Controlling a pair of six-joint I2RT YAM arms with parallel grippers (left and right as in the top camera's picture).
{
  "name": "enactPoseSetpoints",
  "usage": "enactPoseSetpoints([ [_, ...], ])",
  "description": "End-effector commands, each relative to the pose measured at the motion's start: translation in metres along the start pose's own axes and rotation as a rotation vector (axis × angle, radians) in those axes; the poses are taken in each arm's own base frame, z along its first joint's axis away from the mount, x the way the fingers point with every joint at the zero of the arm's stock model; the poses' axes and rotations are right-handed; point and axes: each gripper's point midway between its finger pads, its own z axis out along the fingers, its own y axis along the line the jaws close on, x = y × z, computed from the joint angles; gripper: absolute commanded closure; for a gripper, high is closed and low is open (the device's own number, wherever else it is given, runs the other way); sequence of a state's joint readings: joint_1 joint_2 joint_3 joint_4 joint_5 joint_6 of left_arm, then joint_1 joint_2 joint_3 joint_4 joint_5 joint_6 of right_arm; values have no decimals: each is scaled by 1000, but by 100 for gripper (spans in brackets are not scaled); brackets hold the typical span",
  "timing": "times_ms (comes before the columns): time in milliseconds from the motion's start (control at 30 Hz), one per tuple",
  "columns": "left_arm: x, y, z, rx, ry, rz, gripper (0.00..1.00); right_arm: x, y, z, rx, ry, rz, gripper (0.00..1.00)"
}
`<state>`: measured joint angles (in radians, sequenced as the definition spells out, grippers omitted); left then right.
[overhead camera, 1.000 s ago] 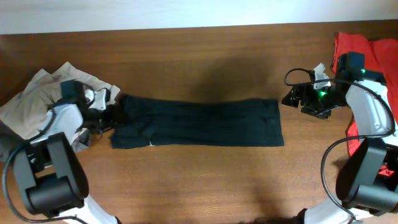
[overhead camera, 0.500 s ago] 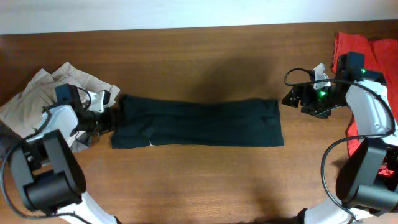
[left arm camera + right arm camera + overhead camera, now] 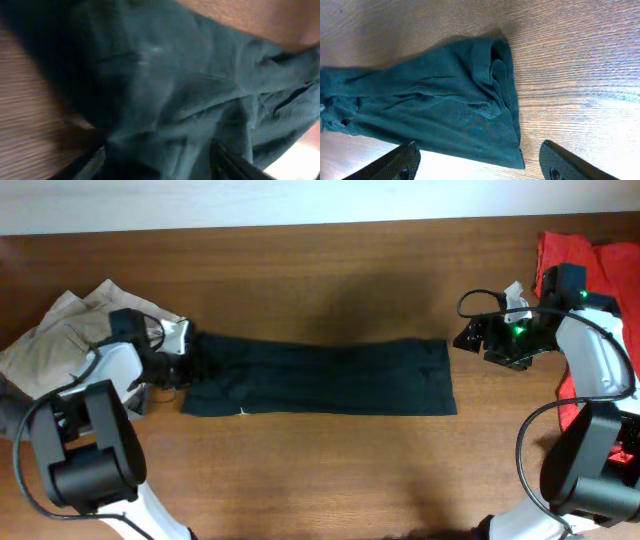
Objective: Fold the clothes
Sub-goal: 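Release the shirt and adjust the left end with the left gripper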
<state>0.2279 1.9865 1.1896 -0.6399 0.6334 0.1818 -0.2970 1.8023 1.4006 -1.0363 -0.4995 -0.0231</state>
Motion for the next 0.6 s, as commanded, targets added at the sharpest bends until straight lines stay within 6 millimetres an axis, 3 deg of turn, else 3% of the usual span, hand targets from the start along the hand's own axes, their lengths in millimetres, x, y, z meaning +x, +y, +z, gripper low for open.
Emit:
enactPoseSetpoints([
  [0,22,5,23,-20,89,-19,60,-1,1,-2,-12,-8,-6,19],
  [33,22,7,24,-33,92,-36,71,-1,1,-2,-12,-8,-6,20],
  [200,22,8,22,-45,90,-72,87,-1,2,-2,-13,-6,-5,23],
  [367,11,0,4,-71,55,-82,94,-1,1,-2,-12,-6,-5,23],
  [567,-10,-23,-39,-188,-28,-31,94,-1,1,-2,-12,-6,-5,23],
])
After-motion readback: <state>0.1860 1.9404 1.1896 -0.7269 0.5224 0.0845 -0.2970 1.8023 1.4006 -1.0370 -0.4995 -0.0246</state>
